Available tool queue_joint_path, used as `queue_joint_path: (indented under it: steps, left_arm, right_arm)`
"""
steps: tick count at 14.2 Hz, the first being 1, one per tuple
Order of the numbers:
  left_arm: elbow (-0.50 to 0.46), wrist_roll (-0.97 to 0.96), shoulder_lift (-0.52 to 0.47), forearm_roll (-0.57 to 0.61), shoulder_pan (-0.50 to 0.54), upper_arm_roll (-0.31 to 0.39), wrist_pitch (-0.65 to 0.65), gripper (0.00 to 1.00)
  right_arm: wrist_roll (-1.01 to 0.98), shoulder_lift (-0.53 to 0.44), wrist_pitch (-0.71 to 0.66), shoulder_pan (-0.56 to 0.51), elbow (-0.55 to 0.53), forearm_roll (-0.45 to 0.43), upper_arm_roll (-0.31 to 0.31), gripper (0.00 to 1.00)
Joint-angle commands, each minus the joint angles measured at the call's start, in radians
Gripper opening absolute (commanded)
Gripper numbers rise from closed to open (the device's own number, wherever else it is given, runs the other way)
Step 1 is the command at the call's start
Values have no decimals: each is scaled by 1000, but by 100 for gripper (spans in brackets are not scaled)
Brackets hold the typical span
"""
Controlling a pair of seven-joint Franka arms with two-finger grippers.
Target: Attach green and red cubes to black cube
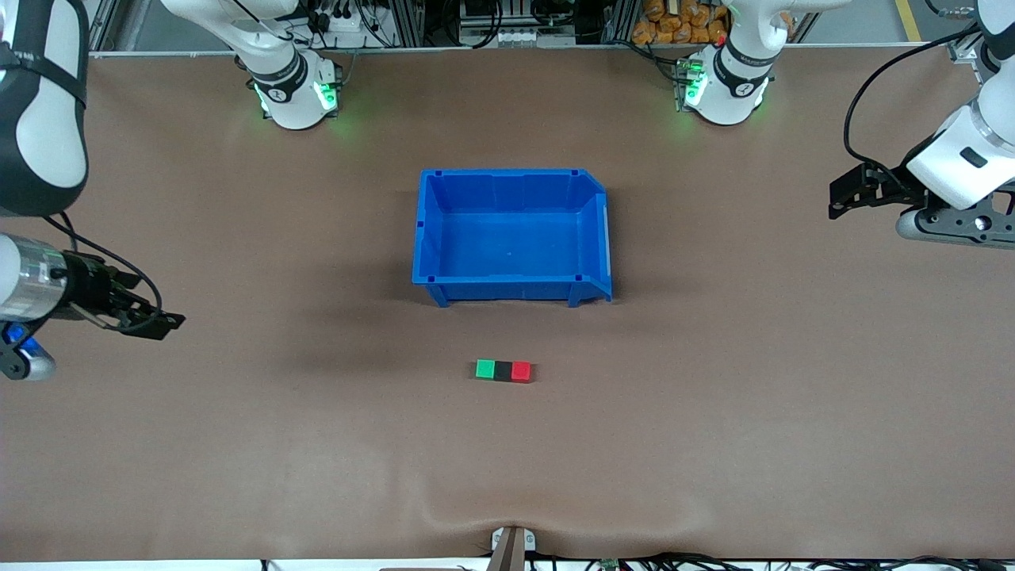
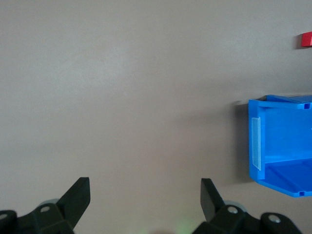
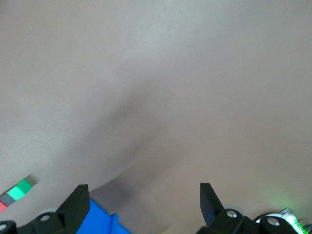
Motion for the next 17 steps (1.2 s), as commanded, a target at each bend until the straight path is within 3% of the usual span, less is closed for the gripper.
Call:
queue_joint_path:
  steps: [1,9,17]
  left_arm:
    - [-4,17,-10,-15,10,-5,-7,100]
    - [-4,19,-8,-15,12,-4,-6,100]
    - [-4,19,-10,-13,10,-2,-6,100]
  right_arm:
    - [-129,-72,-9,-2,-50,-42,10,100]
    - [-347,-175,-124,-50,-52,-41,10,100]
    - [-487,-367,-135,-38,-170,-33,10,100]
